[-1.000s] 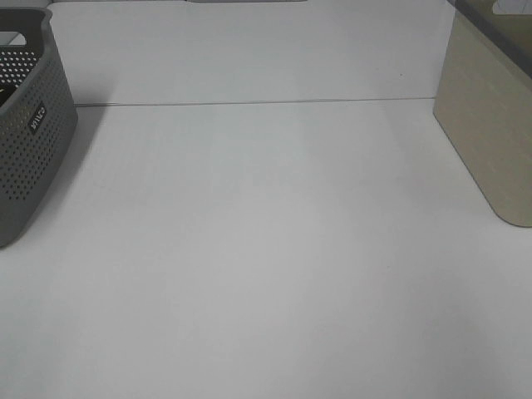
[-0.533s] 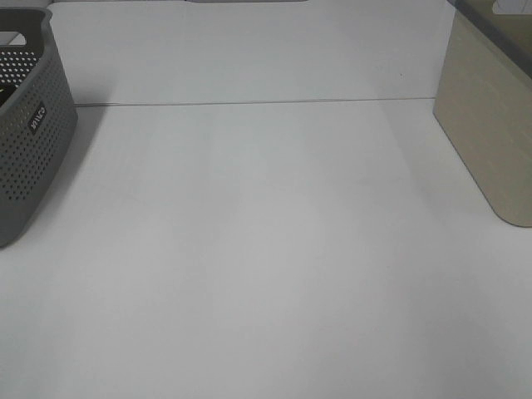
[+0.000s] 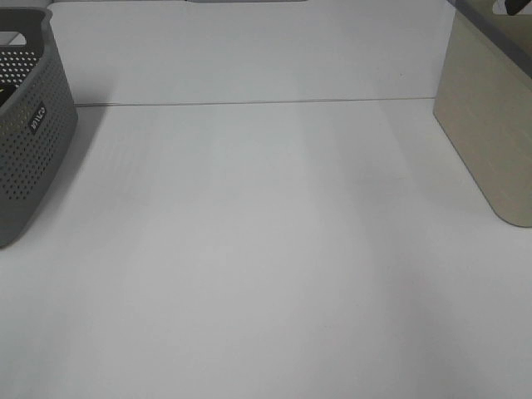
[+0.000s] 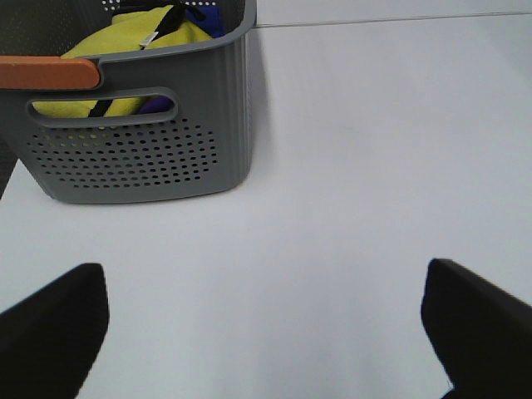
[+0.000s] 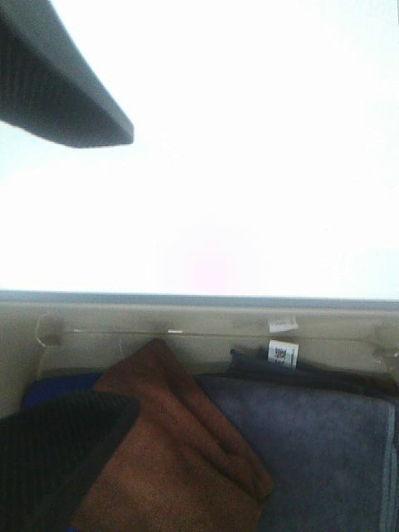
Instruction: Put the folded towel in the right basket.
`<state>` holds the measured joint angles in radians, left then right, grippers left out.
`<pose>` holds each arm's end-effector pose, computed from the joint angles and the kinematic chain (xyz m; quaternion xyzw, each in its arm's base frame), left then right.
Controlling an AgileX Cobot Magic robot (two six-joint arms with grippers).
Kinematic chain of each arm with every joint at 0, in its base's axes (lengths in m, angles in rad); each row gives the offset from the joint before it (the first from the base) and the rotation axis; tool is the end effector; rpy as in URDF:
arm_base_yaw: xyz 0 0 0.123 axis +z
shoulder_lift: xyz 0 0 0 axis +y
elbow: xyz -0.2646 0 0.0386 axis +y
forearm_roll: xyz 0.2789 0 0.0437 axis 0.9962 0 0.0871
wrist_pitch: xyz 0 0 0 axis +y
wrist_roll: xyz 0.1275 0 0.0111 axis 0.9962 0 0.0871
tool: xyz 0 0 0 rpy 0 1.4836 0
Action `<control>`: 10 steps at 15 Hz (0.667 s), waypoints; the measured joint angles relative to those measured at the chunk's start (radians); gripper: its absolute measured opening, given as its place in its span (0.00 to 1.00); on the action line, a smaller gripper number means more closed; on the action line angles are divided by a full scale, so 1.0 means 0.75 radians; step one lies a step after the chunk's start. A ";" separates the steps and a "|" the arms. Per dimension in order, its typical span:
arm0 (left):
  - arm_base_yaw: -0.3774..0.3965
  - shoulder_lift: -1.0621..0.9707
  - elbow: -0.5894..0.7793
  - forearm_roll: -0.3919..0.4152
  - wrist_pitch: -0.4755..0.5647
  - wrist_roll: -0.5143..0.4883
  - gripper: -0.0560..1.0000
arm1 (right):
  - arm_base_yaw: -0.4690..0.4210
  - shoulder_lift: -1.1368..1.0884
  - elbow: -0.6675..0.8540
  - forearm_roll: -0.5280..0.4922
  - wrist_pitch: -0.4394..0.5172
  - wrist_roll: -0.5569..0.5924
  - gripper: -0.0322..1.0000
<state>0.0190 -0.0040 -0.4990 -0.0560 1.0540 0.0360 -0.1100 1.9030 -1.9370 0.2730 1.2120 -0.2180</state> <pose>0.0730 -0.0048 0.2761 0.0083 0.8503 -0.0135 0.5260 0.4593 -0.0182 0.3046 -0.0358 0.9618 0.0949 0.2544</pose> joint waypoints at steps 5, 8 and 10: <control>0.000 0.000 0.000 0.000 0.000 0.000 0.97 | 0.031 -0.299 0.292 -0.085 0.007 0.075 0.76; 0.000 0.000 0.000 0.000 0.000 0.000 0.97 | 0.031 -0.565 0.615 -0.109 0.007 0.129 0.76; 0.000 0.000 0.000 0.000 0.000 0.000 0.97 | 0.031 -0.763 0.855 -0.129 0.007 0.132 0.76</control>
<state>0.0190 -0.0040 -0.4990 -0.0560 1.0540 0.0360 -0.0870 1.3310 -1.2960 0.1760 1.2170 -0.1190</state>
